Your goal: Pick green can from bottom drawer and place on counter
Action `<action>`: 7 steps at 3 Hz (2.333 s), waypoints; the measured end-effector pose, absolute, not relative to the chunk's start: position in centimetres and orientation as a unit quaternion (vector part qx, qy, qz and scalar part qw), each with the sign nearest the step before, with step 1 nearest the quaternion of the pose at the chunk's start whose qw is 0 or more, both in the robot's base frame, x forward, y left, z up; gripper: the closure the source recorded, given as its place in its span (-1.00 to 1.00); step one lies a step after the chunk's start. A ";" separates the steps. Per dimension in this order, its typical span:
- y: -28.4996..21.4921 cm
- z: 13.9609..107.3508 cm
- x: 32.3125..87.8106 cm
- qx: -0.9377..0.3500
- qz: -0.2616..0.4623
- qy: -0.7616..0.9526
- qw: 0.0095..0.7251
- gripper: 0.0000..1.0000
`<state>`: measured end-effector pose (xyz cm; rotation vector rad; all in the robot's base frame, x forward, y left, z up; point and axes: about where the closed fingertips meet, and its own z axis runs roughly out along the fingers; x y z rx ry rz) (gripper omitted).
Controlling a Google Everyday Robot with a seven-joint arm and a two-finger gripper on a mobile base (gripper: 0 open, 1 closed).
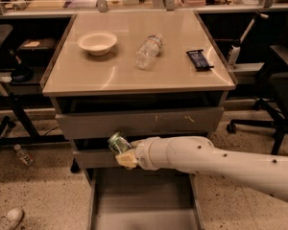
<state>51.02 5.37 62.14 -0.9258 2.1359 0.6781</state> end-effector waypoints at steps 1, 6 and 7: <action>5.1 67.1 51.3 -0.362 0.239 0.802 0.409 1.00; 5.4 86.4 56.2 -0.384 0.150 0.703 0.579 1.00; 5.5 87.5 56.7 -0.384 0.147 0.698 0.587 1.00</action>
Offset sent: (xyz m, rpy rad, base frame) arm -0.0175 -0.0192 0.1552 0.0139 -0.4065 -0.0788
